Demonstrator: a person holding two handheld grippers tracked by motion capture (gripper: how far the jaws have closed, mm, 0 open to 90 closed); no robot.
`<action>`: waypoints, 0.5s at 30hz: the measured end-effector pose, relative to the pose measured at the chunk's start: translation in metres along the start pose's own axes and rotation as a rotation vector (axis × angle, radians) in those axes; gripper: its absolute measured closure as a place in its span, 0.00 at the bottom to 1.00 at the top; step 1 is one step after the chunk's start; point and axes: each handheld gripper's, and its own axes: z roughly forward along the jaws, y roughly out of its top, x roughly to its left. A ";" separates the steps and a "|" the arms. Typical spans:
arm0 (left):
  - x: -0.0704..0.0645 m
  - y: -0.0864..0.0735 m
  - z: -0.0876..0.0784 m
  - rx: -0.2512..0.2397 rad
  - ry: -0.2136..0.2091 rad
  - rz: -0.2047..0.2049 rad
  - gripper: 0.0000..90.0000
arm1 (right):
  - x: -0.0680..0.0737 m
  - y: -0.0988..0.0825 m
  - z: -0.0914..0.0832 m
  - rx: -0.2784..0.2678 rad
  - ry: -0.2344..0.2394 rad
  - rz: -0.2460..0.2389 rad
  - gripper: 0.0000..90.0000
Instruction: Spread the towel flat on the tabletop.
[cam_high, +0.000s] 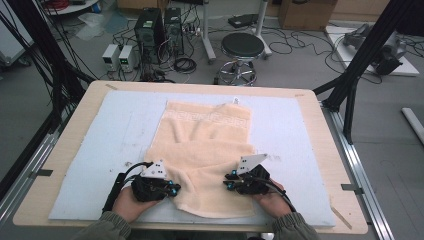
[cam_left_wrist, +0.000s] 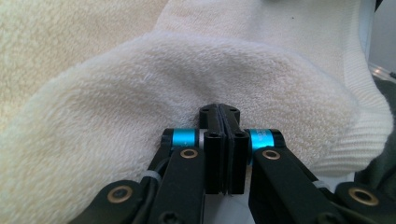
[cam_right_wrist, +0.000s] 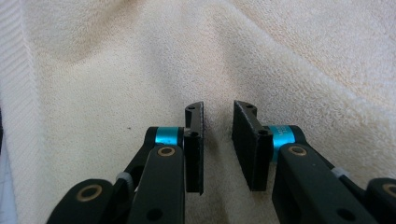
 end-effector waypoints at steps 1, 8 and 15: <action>-0.001 0.001 -0.005 -0.016 0.000 0.006 0.99 | 0.001 0.000 0.000 -0.001 -0.002 0.001 0.82; -0.009 0.012 -0.074 -0.153 0.032 -0.007 1.00 | 0.004 0.001 -0.002 -0.002 0.004 -0.004 0.79; -0.007 0.033 -0.084 -0.221 0.022 0.000 1.00 | 0.010 0.002 -0.004 0.002 0.014 0.003 0.77</action>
